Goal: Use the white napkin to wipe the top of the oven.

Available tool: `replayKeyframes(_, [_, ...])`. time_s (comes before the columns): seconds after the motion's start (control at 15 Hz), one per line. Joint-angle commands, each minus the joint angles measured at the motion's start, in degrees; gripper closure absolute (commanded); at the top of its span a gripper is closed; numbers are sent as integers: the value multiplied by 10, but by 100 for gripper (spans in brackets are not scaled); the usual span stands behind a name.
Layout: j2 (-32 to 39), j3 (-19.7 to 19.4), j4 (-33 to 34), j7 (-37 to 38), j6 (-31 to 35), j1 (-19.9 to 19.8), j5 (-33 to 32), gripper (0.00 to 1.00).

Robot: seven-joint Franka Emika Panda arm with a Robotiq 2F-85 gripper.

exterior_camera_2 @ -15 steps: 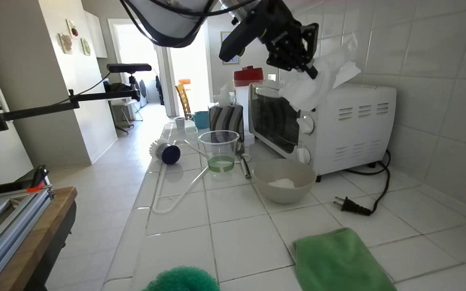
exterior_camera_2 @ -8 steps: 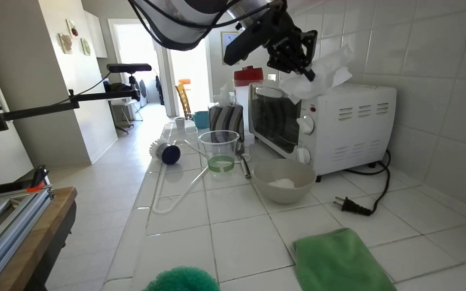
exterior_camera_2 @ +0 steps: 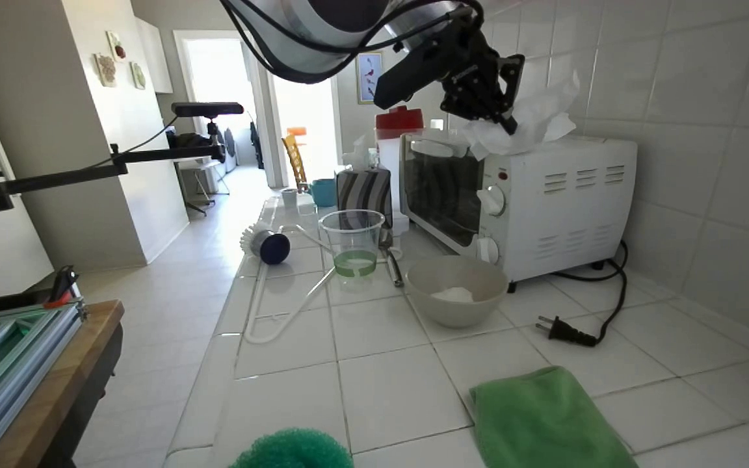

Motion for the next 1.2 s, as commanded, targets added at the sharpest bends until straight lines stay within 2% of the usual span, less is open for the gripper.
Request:
replayKeyframes(0.0, [20,44,29,-42,-23,-29,13,100])
replayKeyframes(0.47, [38,93,61,-60,-66,-38,9,100])
replayKeyframes(1.13, [63,128,92,-96,-120,-25,-5,100])
